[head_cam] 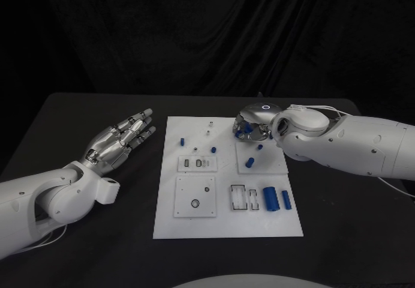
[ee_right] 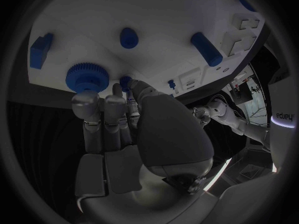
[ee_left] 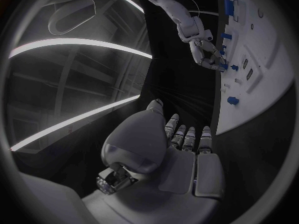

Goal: Assemble the parts on the task board

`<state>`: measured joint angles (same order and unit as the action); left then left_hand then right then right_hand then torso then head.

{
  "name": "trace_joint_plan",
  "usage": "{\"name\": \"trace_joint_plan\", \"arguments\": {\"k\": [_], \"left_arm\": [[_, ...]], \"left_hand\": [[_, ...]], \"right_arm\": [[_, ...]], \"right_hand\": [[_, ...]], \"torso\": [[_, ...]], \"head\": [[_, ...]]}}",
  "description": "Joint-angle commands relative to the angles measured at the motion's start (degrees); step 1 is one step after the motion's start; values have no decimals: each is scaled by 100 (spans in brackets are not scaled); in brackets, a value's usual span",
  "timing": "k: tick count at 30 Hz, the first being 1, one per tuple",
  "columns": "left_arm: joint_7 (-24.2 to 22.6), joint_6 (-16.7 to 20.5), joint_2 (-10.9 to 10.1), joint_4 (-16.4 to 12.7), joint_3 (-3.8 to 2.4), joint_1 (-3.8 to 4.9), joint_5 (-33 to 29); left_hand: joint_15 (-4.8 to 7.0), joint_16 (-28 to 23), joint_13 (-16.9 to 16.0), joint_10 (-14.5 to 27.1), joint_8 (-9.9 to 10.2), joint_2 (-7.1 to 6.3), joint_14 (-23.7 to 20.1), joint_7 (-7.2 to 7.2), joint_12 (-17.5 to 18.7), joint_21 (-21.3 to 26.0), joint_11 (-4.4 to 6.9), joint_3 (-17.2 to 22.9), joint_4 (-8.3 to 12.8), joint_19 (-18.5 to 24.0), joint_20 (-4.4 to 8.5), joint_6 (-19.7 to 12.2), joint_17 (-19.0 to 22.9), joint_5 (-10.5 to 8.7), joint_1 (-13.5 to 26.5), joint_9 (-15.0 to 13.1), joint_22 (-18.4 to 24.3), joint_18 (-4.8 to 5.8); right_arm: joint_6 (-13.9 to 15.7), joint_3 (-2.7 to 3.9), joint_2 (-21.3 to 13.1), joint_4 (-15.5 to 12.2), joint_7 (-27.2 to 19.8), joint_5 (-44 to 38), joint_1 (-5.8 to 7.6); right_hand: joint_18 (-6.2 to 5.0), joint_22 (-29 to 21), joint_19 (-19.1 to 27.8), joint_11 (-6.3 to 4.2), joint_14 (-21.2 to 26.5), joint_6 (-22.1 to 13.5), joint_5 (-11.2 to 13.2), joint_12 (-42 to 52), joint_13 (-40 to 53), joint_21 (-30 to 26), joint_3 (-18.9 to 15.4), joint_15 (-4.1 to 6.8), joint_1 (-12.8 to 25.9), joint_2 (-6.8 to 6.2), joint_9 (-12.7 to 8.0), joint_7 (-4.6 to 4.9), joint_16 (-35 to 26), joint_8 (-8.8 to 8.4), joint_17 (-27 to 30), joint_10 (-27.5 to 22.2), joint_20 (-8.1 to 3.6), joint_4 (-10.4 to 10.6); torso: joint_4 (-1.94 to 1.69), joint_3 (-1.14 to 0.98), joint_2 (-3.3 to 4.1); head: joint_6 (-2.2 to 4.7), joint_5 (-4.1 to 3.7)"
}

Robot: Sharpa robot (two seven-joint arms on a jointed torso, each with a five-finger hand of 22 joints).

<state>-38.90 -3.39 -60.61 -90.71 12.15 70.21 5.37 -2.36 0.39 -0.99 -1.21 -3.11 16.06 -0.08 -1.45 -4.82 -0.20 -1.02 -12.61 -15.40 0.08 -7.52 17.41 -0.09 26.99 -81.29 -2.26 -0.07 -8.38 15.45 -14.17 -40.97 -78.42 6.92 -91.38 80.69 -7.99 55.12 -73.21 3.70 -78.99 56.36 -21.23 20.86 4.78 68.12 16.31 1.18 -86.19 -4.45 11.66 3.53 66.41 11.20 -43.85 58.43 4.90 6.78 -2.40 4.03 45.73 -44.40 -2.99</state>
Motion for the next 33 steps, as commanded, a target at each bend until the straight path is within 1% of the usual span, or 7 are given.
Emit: {"name": "trace_joint_plan", "arguments": {"k": [1,5,9,15,25,30,33], "left_arm": [[-1345,-143,1,-3,-4,6,17],[-1330,-153,5,12,-4,5,17],[-1319,-157,20,21,-4,5,17],[-1296,-149,27,8,-4,4,17],[-1257,-140,49,6,-4,4,17],[-1243,-135,56,-4,-4,4,16],[-1235,-133,60,-8,-4,4,16]], "left_hand": [[-48,-39,5,4,19,13,8,-52,22,20,-31,-4,25,-8,-48,-5,9,21,-63,2,7,-78],[-70,-39,6,8,18,14,8,-60,31,20,-40,9,45,-8,-78,5,9,51,-78,-1,7,-84],[-73,-39,6,9,18,15,8,-63,33,20,-41,12,51,-8,-83,5,9,59,-82,-1,7,-86],[-76,-39,5,9,14,16,8,-69,30,20,-43,23,66,-8,-92,24,9,82,-93,-4,7,-91],[-78,-39,4,8,5,21,8,-78,25,20,-44,36,80,-8,-99,60,9,106,-104,-9,7,-97],[-81,-39,4,7,0,24,8,-82,24,20,-44,41,84,-8,-102,79,9,112,-107,-12,7,-98],[-81,-39,4,7,0,24,8,-82,24,20,-44,42,84,-8,-103,80,9,112,-108,-13,7,-99]], "right_arm": [[369,5,-24,-46,-127,-49,-14],[560,7,11,-88,-221,-49,28],[616,9,121,-72,-278,-49,104],[645,21,438,162,-366,-49,176],[579,59,977,755,-468,143,194],[527,75,1115,942,-477,186,195],[478,81,1178,1025,-467,197,195]], "right_hand": [[87,95,-57,-25,-73,44,171,39,24,65,57,8,-38,5,66,-4,65,27,-72,107,-4,-19],[122,297,-143,-68,-162,106,336,60,53,190,97,34,-56,24,166,39,207,69,-339,255,-21,-57],[132,373,-171,-83,-186,126,426,51,59,237,102,44,-59,20,212,51,251,84,-424,290,-36,-73],[144,449,-202,-90,-204,102,475,34,59,283,106,66,-60,13,233,57,286,72,-492,301,-49,-83],[155,504,-221,-91,-218,60,500,1,55,316,109,74,-48,2,253,67,314,48,-547,295,-63,-84],[155,506,-220,-89,-218,49,501,-5,55,317,109,73,-44,-3,256,67,316,41,-550,295,-64,-83],[157,515,-220,-85,-217,27,506,-20,52,321,108,67,-33,-11,263,65,317,28,-554,291,-63,-79]], "torso": [[3,-2,0],[-1,-2,1],[5,-3,-1],[14,-7,-1],[-39,-7,17],[-75,-6,32],[-82,-3,39]], "head": [[3,-3],[9,-15],[14,-7],[37,52],[64,19],[65,7],[76,-4]]}}
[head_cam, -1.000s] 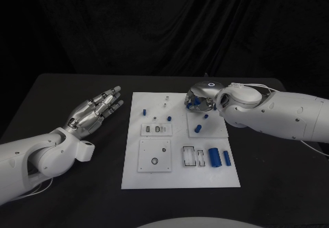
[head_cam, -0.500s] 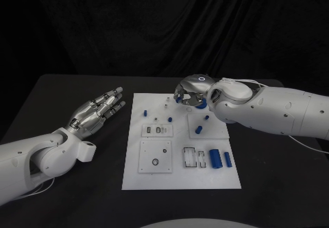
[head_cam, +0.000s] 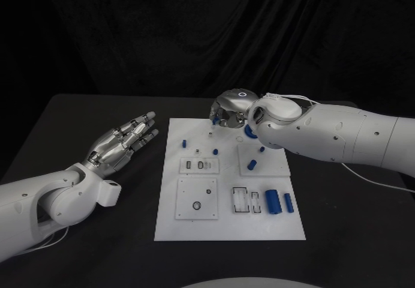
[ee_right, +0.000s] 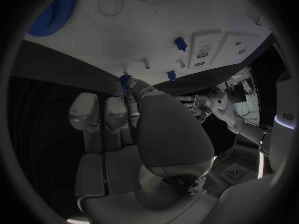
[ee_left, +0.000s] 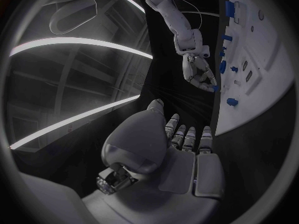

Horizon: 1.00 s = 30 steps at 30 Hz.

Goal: Assemble the parts on the task board

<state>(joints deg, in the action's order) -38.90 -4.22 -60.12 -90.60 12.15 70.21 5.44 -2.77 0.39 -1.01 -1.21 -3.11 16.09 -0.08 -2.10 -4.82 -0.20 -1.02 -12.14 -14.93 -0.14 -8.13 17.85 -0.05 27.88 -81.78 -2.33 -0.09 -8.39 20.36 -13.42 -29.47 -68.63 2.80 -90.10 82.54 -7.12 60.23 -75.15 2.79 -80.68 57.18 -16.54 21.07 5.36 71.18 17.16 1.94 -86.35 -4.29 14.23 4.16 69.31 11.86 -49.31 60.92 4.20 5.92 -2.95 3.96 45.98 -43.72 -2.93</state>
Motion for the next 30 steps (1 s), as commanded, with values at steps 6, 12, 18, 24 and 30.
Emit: {"name": "trace_joint_plan", "arguments": {"k": [6,12,18,24,30], "left_arm": [[-1222,-39,16,-38,-4,4,9],[-1219,-21,24,-46,-4,4,9],[-1210,-16,18,-51,-4,4,9],[-1196,-16,21,-53,-4,4,9],[-1186,-3,13,-55,-4,4,9]], "left_hand": [[-47,-39,5,6,-8,28,8,-25,24,20,-49,10,50,14,-51,58,5,36,-69,-9,9,-101],[-34,-39,4,5,-12,31,8,-38,20,20,-64,38,76,14,-43,64,5,54,-90,-10,9,-106],[-22,-39,4,5,-12,33,8,-44,22,20,-70,52,87,14,-32,61,5,66,-98,-9,9,-108],[-20,-39,6,8,-10,40,8,-46,29,20,-72,76,104,14,-30,52,5,83,-111,-8,9,-109],[-18,-39,7,11,-9,44,8,-47,35,20,-72,91,113,14,-30,46,5,88,-119,-7,9,-110]], "right_arm": [[-171,12,101,120,-8,77,10],[-271,13,127,146,17,78,9],[-334,13,155,174,38,79,9],[-418,13,179,221,68,79,7],[-470,13,225,332,80,79,-2]], "right_hand": [[73,14,-22,17,-47,-84,45,-70,-12,19,27,-23,-7,-34,17,-2,33,-58,-25,27,13,11],[75,22,-24,21,-44,-91,46,-77,-13,23,29,-26,-6,-35,20,-3,30,-62,-20,23,15,11],[78,36,-22,33,-42,-117,46,-104,-18,29,38,-36,-3,-38,29,-2,38,-80,-41,4,23,11],[72,20,-3,43,-28,-140,35,-132,-23,15,54,-42,-14,-43,38,-4,24,-98,-20,-13,29,1],[70,23,11,63,-14,-151,35,-174,-32,11,66,-47,-7,-48,53,-1,18,-112,-16,-51,37,3]], "torso": [[-32,8,15],[-29,1,10],[-4,1,8],[-11,3,7],[-9,2,7]], "head": [[11,-52],[20,-66],[-3,-35],[-20,-37],[-31,-37]]}}
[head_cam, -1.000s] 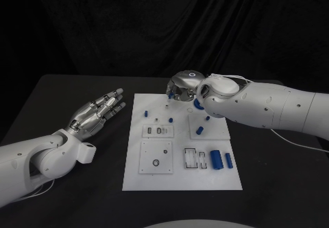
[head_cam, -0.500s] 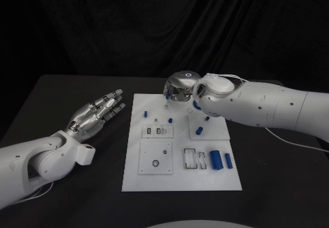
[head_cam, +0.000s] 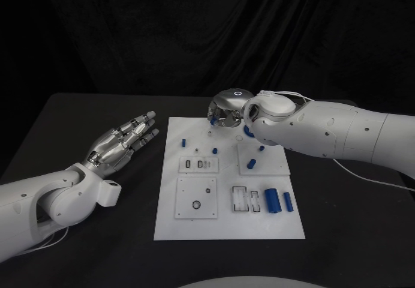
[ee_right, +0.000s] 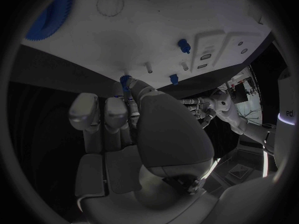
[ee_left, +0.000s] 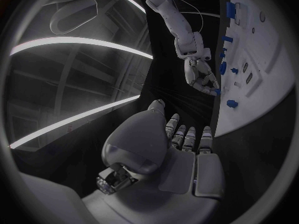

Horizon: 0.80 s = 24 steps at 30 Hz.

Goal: Assemble the parts on the task board

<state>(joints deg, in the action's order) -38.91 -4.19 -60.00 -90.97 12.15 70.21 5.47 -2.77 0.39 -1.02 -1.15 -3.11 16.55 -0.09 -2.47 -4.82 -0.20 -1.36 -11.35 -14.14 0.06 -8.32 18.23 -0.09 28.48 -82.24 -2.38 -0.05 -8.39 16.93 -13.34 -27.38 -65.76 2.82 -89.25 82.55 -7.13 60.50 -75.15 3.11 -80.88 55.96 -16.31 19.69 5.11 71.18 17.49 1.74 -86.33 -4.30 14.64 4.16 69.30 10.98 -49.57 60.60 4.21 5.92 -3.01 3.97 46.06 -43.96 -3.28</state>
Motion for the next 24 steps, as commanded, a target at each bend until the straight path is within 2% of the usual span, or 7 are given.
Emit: {"name": "trace_joint_plan", "arguments": {"k": [1,10,14,20,21,23,24], "left_arm": [[-1184,-3,-1,-17,-4,4,7],[-1156,-8,3,3,-4,4,7],[-1142,-26,19,20,-4,4,7],[-1128,-46,29,48,-4,4,7],[-1126,-49,30,56,-4,4,7],[-1123,-53,32,66,-4,4,7],[-1122,-56,33,74,-4,4,7]], "left_hand": [[-19,-39,8,5,-9,-2,9,-9,35,20,-37,11,34,-6,-12,8,9,28,-73,-2,5,-110],[-11,-39,10,11,-7,1,9,-9,44,20,-31,40,50,-6,-14,0,9,33,-83,-1,5,-116],[-11,-39,10,13,-7,4,9,-7,45,20,-31,59,59,-6,-17,-2,9,35,-90,-1,5,-119],[-14,-39,10,14,-7,8,9,-9,45,20,-31,83,69,-6,-23,-4,9,38,-98,-1,5,-122],[-17,-39,10,15,-6,9,9,-9,47,20,-30,95,75,-6,-27,-6,9,38,-102,-1,5,-124],[-17,-39,10,15,-6,9,9,-9,47,20,-30,95,75,-6,-27,-6,9,38,-102,-1,5,-124],[-17,-39,10,15,-6,9,9,-9,47,20,-30,95,75,-6,-27,-6,9,38,-102,-1,5,-124]], "right_arm": [[-146,4,23,60,84,-6,-4],[-297,4,55,104,106,-6,-8],[-339,4,73,124,96,-6,-9],[-396,4,90,145,88,-6,-9],[-399,4,90,144,89,-6,-9],[-396,4,87,138,92,-3,-9],[-382,4,81,133,91,11,-9]], "right_hand": [[69,-14,18,34,11,-31,14,-43,-8,3,34,-27,-4,-48,15,-1,14,-26,17,-25,38,5],[46,-91,107,71,94,-135,84,-129,-20,-71,43,-31,51,-68,29,-30,-69,-106,132,-97,48,37],[18,-193,217,140,196,-393,306,-305,-66,-178,46,-23,138,-117,-9,-109,-189,-285,294,-346,48,106],[1,-262,294,163,270,-548,493,-428,-88,-268,36,-33,206,-165,-37,-157,-284,-410,410,-484,56,170],[-6,-284,320,173,295,-702,539,-505,-102,-303,30,-41,225,-190,-74,-210,-316,-508,441,-587,61,190],[-10,-301,335,177,309,-779,563,-545,-107,-324,26,-44,233,-199,-95,-241,-334,-558,462,-641,64,199],[-40,-438,437,185,401,-1035,687,-700,-125,-454,-30,-58,270,-222,-167,-331,-457,-700,626,-917,76,213]], "torso": [[-9,2,0],[-9,2,-2],[-11,-2,-1],[-11,-2,-3],[-9,-2,-4],[-7,-2,-3],[-7,-2,-3]], "head": [[-8,-7],[-23,-12],[-31,-10],[-57,-3],[-57,1],[-55,5],[-55,5]]}}
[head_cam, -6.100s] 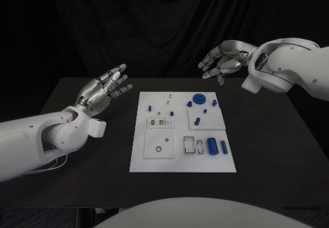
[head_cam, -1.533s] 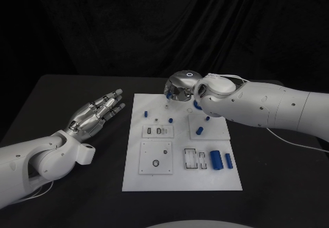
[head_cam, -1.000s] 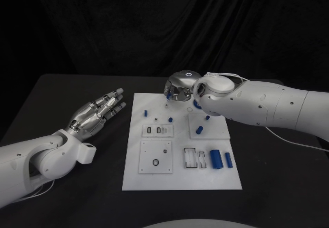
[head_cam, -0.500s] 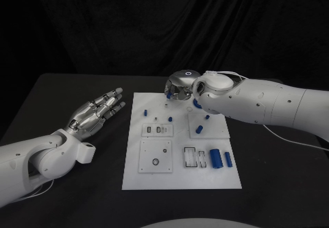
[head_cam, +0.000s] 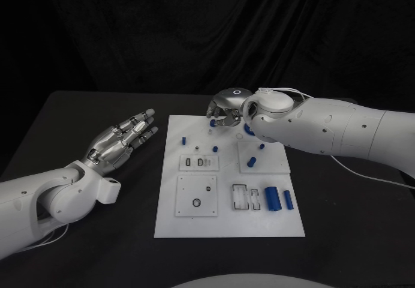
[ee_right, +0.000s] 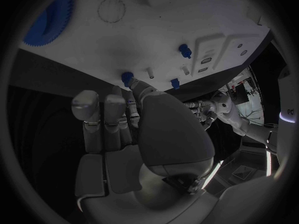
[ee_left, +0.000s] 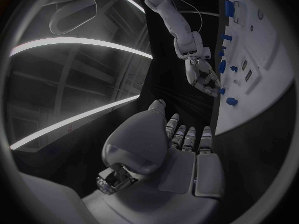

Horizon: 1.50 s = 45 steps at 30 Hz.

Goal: Assemble the parts on the task board

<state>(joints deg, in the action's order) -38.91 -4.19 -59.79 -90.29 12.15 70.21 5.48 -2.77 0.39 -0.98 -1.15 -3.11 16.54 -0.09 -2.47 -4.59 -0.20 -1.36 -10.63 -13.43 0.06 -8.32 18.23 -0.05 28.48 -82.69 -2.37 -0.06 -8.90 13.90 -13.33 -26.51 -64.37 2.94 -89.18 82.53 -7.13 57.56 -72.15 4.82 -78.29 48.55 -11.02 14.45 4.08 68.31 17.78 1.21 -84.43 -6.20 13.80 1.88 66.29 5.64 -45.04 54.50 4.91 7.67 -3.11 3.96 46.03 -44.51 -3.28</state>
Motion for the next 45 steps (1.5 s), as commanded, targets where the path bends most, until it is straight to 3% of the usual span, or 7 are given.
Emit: {"name": "trace_joint_plan", "arguments": {"k": [1,6,13,21,26,30,45], "left_arm": [[-1120,-59,15,14,-4,4,5],[-1120,-82,10,40,-4,4,5],[-1125,-63,-56,11,-4,3,5],[-1126,-33,-109,-10,-4,2,5],[-1137,-36,-64,5,-4,0,5],[-1146,-46,-32,12,-4,-3,5],[-1134,-91,29,57,-4,-13,5]], "left_hand": [[-20,-39,6,16,-5,10,9,-10,27,20,-32,33,8,-6,-32,-11,5,38,-59,-1,6,-75],[-22,-39,7,18,-5,10,9,-10,32,20,-34,45,13,-6,-36,-13,5,38,-61,-1,6,-77],[-24,-39,7,19,-5,9,9,-12,31,20,-35,54,17,-6,-39,-10,5,38,-63,-1,6,-78],[-34,-39,6,18,-6,10,9,-15,27,20,-39,79,28,-6,-49,-9,5,42,-70,-2,6,-81],[-52,-39,6,20,4,18,9,-3,28,20,-43,150,39,-6,-65,-52,5,42,-73,3,6,-82],[-52,-39,6,20,4,18,9,-3,28,20,-43,150,39,-6,-65,-52,5,42,-73,3,6,-82],[-66,-39,5,18,4,14,9,12,24,20,-54,190,38,-6,-74,-48,5,30,-66,2,6,-80]], "right_arm": [[-52,4,-14,-15,77,29,-8],[323,4,-96,-68,77,109,-2],[630,2,-637,-531,152,192,244],[222,-32,-1573,-1341,301,692,541],[-23,-68,-1951,-1473,456,894,568],[-128,-77,-2092,-1457,615,971,487],[-96,-82,-2066,-1348,903,728,159]], "right_hand": [[-61,-247,219,13,215,-451,214,-254,-15,-273,-115,-8,86,-31,-134,-157,-247,-196,287,-475,16,24],[-105,-443,382,33,375,-789,173,-361,11,-518,-269,-34,16,28,-282,-239,-428,-189,505,-874,39,-70],[-66,-222,245,46,258,-484,-225,5,149,-417,-274,-25,-83,144,-297,17,-260,-53,219,-538,38,-136],[-85,96,154,-353,197,33,-404,3389,2640,-311,-194,204,-5,189,-377,233,-133,-5,-14,-599,-231,-178],[77,640,-132,-493,-193,222,-483,6784,6981,18,-227,233,317,170,-364,236,667,14,-1350,1831,-195,52],[249,1484,-579,-516,-672,260,-441,7431,8266,706,-347,248,561,165,-345,227,1640,-4,-3031,3157,-203,168],[507,2597,-1275,-608,-1171,73,-15,7555,8592,1630,-765,319,1004,120,-372,159,2371,-173,-4496,3550,-284,418]], "torso": [[3,-1,0],[-2,-1,1],[2,-1,-3],[37,-1,-17],[68,15,-54],[86,25,-78],[102,20,-79]], "head": [[0,5],[-17,-27],[21,-85],[143,-54],[150,-27],[133,-45],[53,-36]]}}
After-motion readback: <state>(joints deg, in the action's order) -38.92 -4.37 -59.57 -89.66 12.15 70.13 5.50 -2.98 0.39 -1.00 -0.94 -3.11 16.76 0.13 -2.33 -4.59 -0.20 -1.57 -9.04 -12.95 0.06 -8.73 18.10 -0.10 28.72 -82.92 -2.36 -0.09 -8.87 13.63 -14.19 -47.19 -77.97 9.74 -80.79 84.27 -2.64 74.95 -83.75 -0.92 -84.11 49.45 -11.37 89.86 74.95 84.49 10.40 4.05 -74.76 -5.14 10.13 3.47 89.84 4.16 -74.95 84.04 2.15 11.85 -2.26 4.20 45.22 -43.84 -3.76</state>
